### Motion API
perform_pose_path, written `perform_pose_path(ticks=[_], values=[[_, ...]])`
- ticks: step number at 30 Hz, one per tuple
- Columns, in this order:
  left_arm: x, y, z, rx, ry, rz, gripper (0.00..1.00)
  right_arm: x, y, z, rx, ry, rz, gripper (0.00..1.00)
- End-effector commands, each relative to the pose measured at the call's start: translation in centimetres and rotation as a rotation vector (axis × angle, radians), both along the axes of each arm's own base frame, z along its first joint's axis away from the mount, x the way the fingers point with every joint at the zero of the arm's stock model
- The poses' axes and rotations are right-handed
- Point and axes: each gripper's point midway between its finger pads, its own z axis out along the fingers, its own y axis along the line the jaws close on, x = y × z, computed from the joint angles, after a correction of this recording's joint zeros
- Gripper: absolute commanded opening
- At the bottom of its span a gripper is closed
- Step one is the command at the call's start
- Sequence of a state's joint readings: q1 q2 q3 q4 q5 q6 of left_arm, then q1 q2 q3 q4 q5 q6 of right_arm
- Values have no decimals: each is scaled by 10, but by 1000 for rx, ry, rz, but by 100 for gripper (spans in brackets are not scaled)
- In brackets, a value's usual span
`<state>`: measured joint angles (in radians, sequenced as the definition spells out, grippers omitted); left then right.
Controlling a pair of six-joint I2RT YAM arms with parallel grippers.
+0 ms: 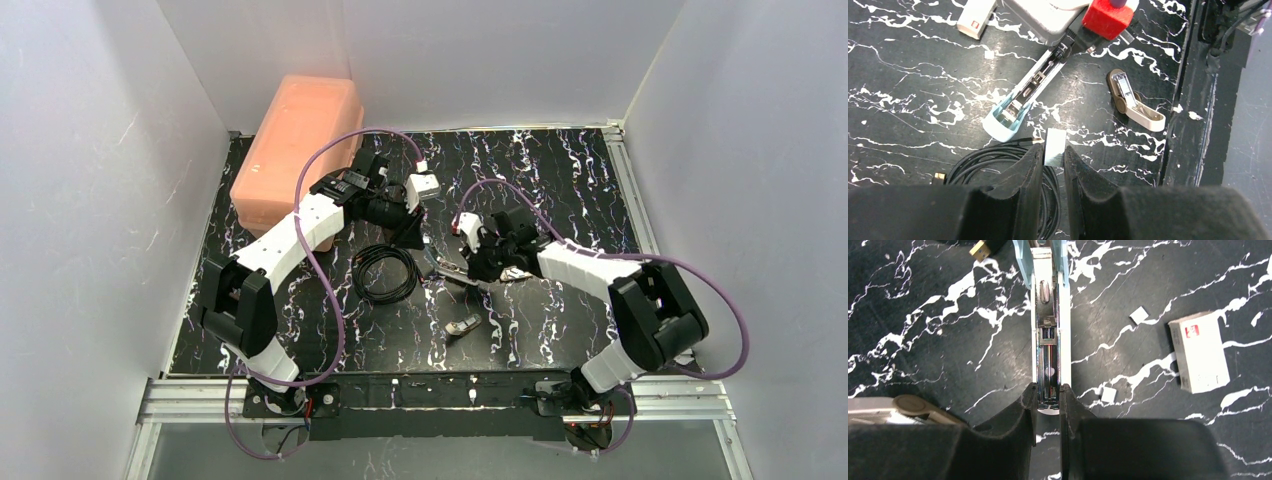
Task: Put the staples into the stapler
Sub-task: Move the stapler to the center of the board.
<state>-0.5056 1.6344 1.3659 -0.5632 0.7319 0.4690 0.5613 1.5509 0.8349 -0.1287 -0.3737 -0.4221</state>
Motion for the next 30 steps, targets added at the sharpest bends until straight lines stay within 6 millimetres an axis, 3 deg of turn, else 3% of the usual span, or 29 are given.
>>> perform_pose_path(ticks=[1, 13, 20, 25, 30], values=[[-17, -1, 27, -66, -13, -71, 20, -13, -11, 7, -18, 12, -45, 11], [-19, -8, 34, -81, -24, -94, 20, -43, -32, 0, -72, 78, -45, 19], [-25, -11, 23, -48, -49, -152, 20, -50, -31, -4, -67, 104, -24, 39], [-29, -15, 16, -23, -80, -213, 23, -45, -28, 12, -37, 74, -12, 51], [-30, -23, 9, -5, -107, -276, 24, -36, -31, 39, 72, 62, -10, 53]])
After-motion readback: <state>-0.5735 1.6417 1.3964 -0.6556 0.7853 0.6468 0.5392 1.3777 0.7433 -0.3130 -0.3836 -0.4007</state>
